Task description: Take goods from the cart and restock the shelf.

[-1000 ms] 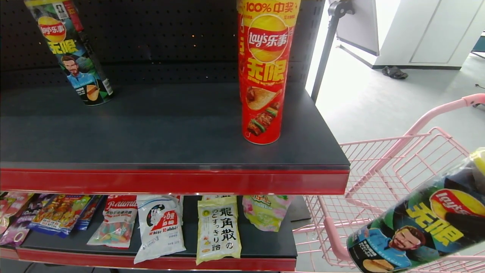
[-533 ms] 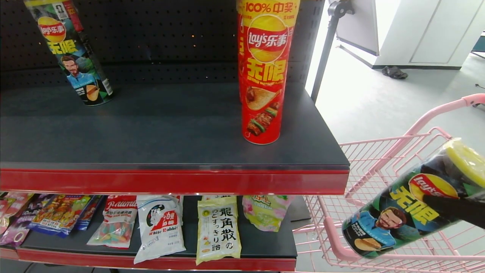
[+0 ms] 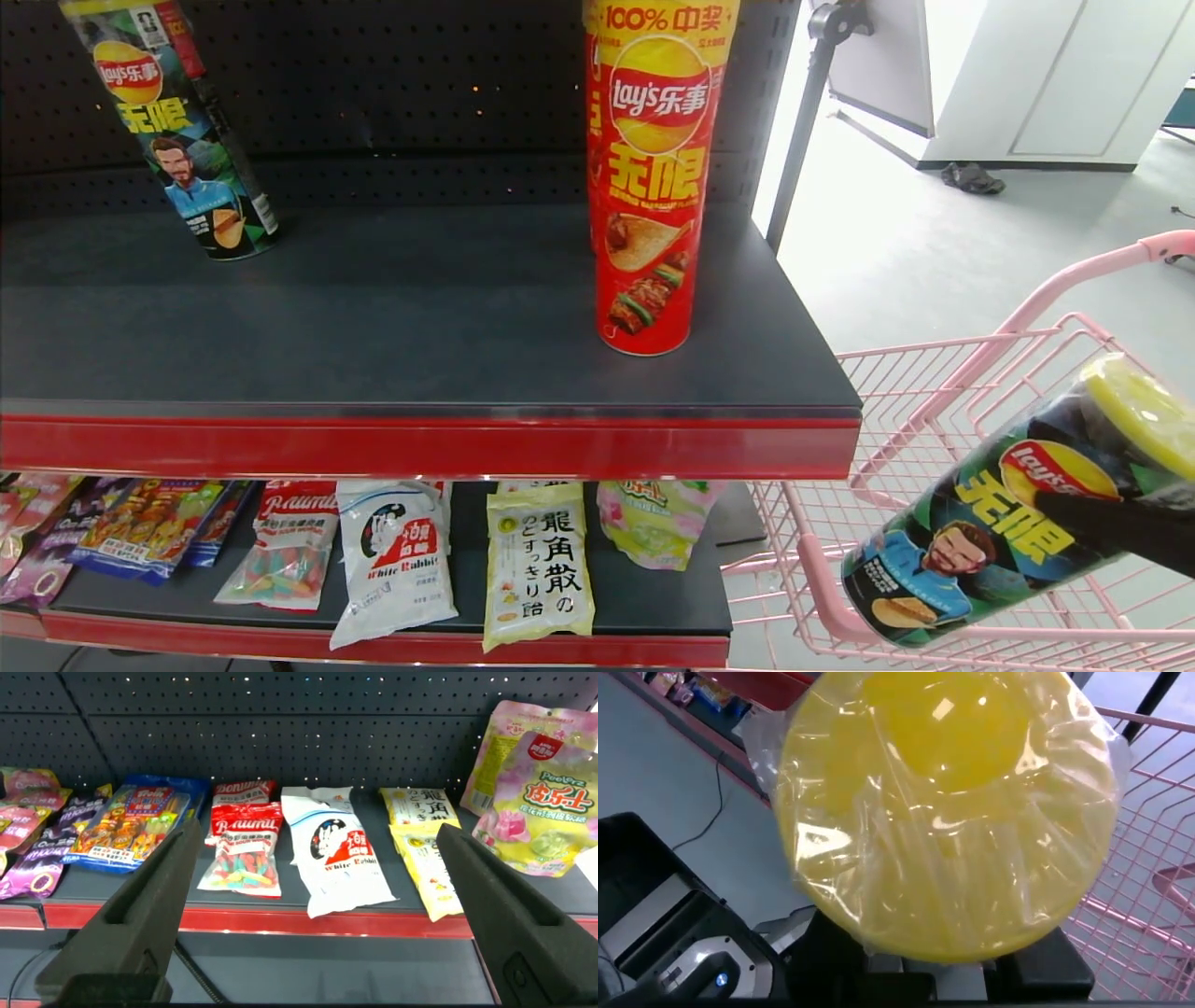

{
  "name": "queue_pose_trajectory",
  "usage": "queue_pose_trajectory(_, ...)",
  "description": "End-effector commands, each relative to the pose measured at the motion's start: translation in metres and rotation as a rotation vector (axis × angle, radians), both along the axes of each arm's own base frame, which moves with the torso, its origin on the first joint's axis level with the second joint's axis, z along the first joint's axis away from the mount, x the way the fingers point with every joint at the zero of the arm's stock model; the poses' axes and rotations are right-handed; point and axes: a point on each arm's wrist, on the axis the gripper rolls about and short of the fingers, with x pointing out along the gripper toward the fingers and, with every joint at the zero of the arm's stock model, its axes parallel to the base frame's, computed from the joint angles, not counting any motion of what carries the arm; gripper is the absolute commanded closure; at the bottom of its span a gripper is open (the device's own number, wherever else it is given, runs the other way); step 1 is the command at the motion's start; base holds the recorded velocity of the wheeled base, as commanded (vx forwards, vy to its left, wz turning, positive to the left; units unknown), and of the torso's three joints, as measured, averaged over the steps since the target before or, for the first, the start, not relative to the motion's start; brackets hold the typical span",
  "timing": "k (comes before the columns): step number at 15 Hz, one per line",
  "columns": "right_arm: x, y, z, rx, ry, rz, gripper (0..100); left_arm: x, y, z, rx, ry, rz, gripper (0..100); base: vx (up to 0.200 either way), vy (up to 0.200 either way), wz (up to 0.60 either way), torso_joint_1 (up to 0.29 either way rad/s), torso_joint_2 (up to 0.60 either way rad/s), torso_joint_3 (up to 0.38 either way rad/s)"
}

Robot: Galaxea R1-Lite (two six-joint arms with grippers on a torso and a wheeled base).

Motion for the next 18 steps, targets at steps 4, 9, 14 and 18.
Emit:
queue_pose_trajectory(4,-0.0036,0.0045,0.0008,-0.002,-0.043,0.08,100,0.0001,0.0,0.0,0.0,0.001,0.001,0,0.0,0.0,0.0,0.0,0.0,0.0)
queue_pose_trajectory(9,-0.0045,0.0037,0.0014,-0.006,-0.047,0.044,100,0.0001,0.0,0.0,0.0,0.001,0.001,0,0.0,0.0,0.0,0.0,0.0,0.0)
queue_pose_trajectory(14,-0.0028,0.0043,0.0003,-0.009,-0.04,0.044,100,0.0001,0.0,0.0,0.0,0.001,0.001,0,0.0,0.0,0.0,0.11,-0.3,-0.185)
queue_pose_trajectory(18,-0.0027,0.0043,0.0021,-0.007,-0.046,0.044,100,0.0001,0.0,0.0,0.0,0.001,0.001,0,0.0,0.0,0.0,0.216,-0.55,-0.332)
